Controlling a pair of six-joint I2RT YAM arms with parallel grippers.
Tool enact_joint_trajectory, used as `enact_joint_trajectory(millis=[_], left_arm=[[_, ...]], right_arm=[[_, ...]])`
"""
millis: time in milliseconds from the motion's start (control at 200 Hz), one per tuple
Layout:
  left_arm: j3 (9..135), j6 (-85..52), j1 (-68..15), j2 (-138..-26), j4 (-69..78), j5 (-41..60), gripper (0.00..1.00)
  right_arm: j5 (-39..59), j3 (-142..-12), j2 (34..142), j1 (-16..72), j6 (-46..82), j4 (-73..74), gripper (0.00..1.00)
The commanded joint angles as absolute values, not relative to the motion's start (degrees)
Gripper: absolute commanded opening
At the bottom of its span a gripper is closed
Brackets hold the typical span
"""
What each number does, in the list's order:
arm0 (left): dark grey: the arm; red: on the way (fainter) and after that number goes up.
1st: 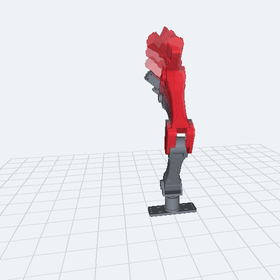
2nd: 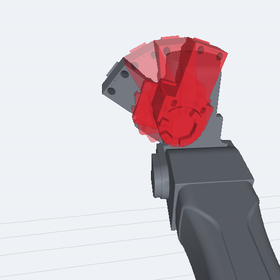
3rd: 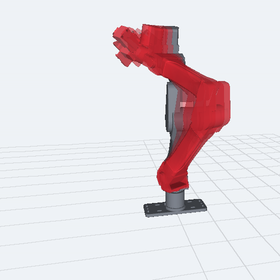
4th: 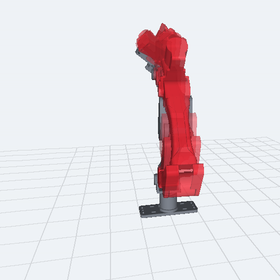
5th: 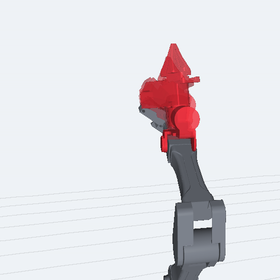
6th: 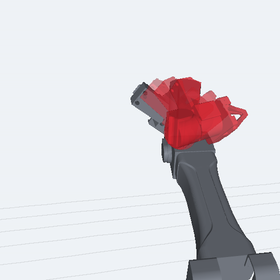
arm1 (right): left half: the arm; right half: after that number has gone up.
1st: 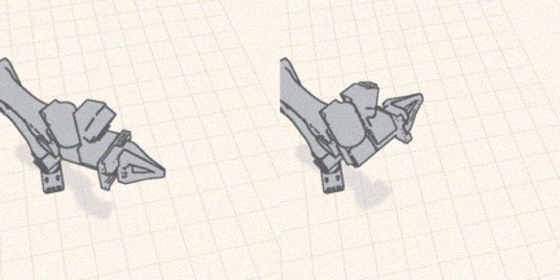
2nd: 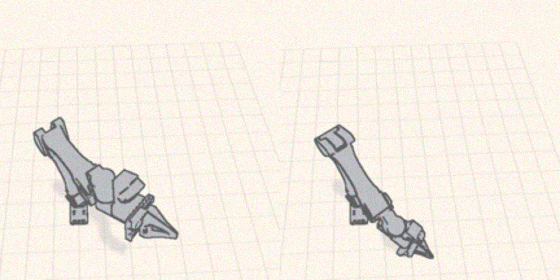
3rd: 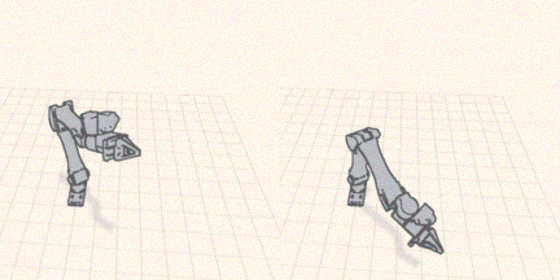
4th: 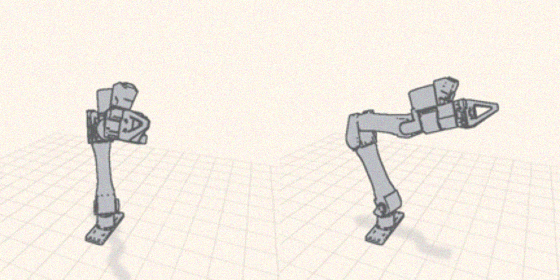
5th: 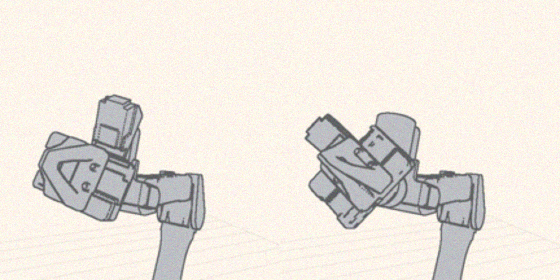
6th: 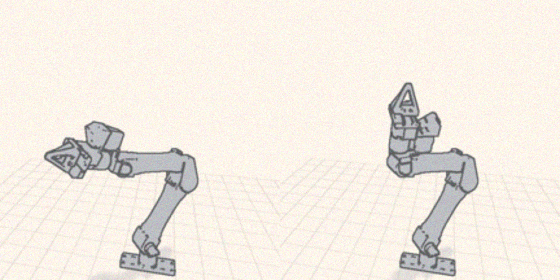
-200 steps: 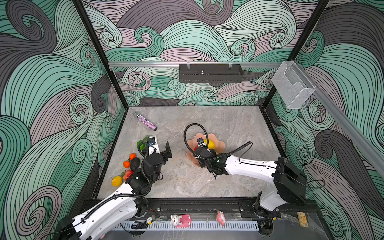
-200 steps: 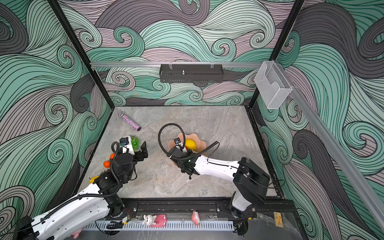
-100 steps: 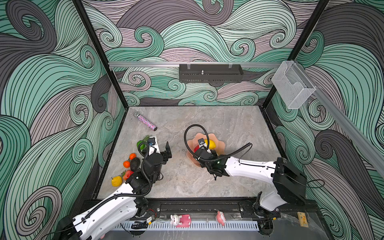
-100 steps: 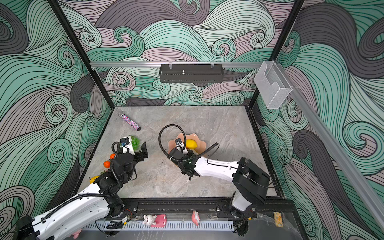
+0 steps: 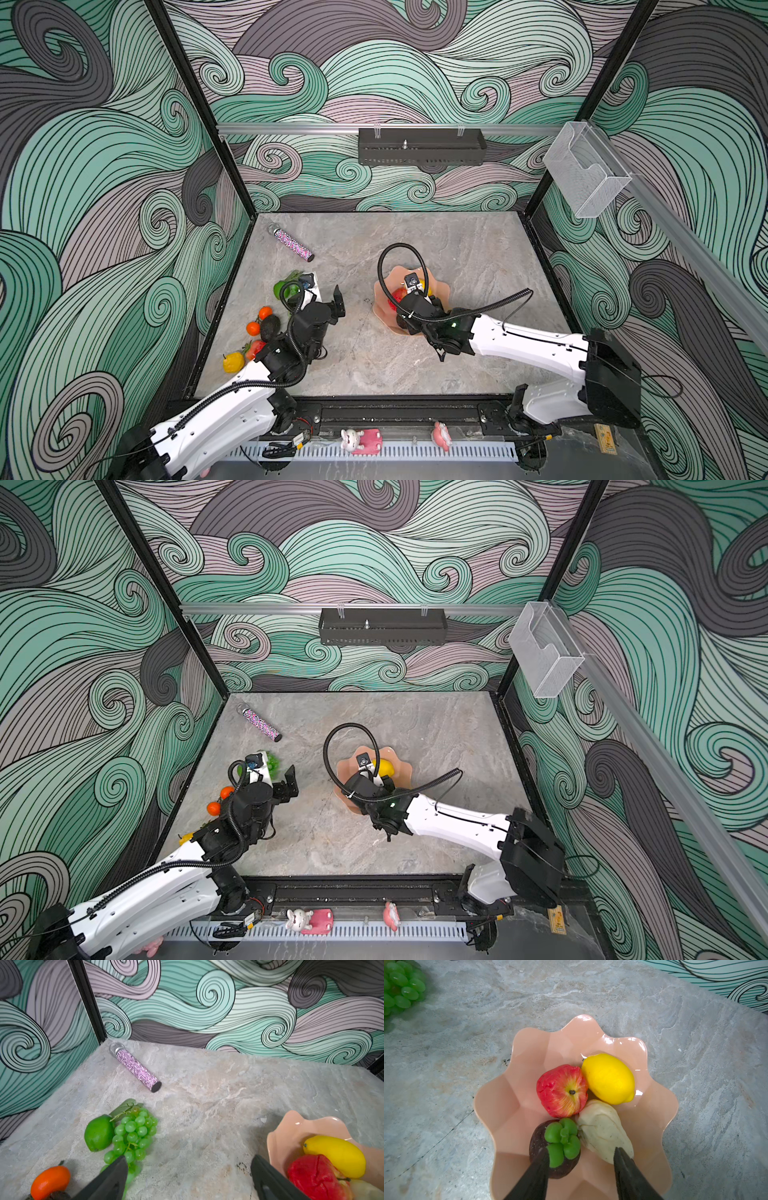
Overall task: Place and organize the fake fruits in the fruit bowl
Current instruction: 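Open the right gripper and raise it while the left moves toward the red peach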
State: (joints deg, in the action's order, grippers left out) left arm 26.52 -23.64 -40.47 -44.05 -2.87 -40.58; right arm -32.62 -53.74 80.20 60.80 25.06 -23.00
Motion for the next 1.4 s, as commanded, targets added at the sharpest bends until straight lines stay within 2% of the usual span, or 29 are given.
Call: enact_joint_trajectory(millis=[0,215,385,580,660,786,971,1111,1396], left_arm=[[32.29,-30.66,-39.81,-46.0,-13.13,-37.34,0.94],[36.15,-38.1,-39.66,-44.81,-27.81,-33.01,0.94],[41.3,-41.33,-37.78,-44.32,-41.91,-32.71,0.99],[44.77,-43.24,-30.12,-43.98,-51.96,-33.96,0.99],[45.73,-43.16,-25.03,-45.08,-54.35,-33.32,0.99],[47.68,-43.15,-15.62,-49.65,-57.37,-30.92,0.99],[50.11,-44.03,-2.74,-57.46,-59.7,-27.32,0.99],[49.78,-45.57,1.65,-59.63,-60.87,-26.27,0.99],[46.11,-48.78,3.71,-59.35,-59.6,-24.73,0.99]], right_arm=[[-29.5,-52.67,75.34,61.0,26.52,-28.58,0.58],[-27.39,-46.0,62.46,60.96,28.14,-31.49,0.7],[-27.5,-39.45,52.61,60.55,28.26,-31.77,0.74],[-27.68,-32.3,41.98,58.26,28.0,-31.31,0.79],[-24.97,-29.81,39.17,56.22,27.47,-29.82,0.86],[-17.67,-26.64,37.41,52.24,27.59,-27.4,0.89],[-14.64,-21.82,35.82,50.95,26.69,-24.41,0.9],[-12.48,-21.04,35.4,50.89,26.51,-23.12,0.9],[-11.93,-22.48,40.16,50.87,26.43,-22.46,0.89]])
